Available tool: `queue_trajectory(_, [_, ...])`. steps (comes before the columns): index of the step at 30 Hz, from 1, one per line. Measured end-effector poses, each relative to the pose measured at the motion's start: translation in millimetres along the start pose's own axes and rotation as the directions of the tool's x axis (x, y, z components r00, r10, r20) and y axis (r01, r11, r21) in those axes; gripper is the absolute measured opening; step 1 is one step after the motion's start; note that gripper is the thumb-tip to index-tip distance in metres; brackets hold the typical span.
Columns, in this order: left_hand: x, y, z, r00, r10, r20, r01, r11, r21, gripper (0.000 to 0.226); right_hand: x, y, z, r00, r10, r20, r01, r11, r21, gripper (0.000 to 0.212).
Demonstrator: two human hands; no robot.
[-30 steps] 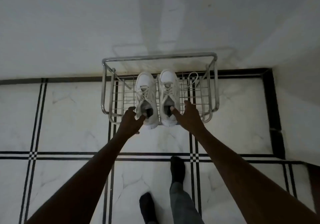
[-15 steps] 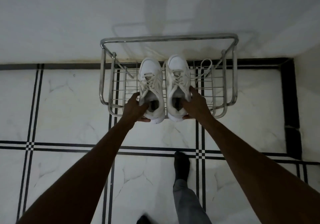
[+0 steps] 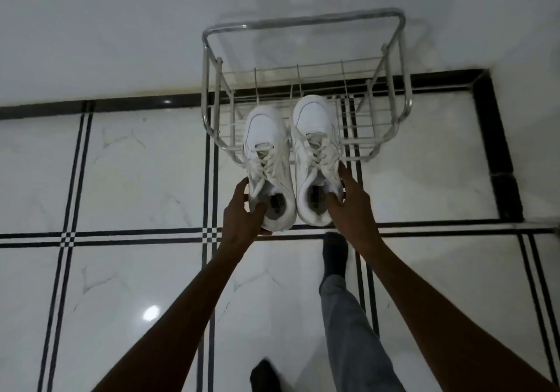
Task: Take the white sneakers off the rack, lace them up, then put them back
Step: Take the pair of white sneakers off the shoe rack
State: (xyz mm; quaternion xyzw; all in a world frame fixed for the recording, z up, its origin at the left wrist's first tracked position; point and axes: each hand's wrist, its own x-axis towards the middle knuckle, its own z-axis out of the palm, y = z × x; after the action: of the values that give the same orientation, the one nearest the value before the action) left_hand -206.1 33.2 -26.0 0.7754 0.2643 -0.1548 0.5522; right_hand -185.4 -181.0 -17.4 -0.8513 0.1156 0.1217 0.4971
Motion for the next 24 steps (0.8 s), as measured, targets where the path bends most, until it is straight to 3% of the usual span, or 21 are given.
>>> queue_trajectory(5, [-60.2, -75.2, -1.1, 0.997, -0.017, 0.075, 0.018, 1.0, -0.013, 0.063, -79.4, 48.0, 26.2, 1.0, 0.012, -0.012, -0.012, 1.0, 0.007, 0.06])
queue_trajectory(10, [-68.2, -157.8, 23.8, 0.982, -0.139, 0.125, 0.137, 0.99, 0.023, 0.063, -112.8, 129.4, 58.0, 0.997, 0.08, 0.022, -0.079, 0.995, -0.058, 0.061])
queue_trajectory(14, [-46.0, -218.9, 56.5, 0.972, -0.181, 0.148, 0.178, 0.983, 0.036, 0.062, -97.1, 198.2, 87.0, 0.975, 0.203, 0.093, -0.194, 0.976, -0.102, 0.064])
queue_trajectory(24, [61.6, -335.7, 130.8, 0.972, -0.2, 0.121, 0.199, 0.98, 0.017, 0.067, -3.2, 333.5, 159.5, 0.941, 0.316, 0.12, -0.303, 0.947, -0.11, 0.056])
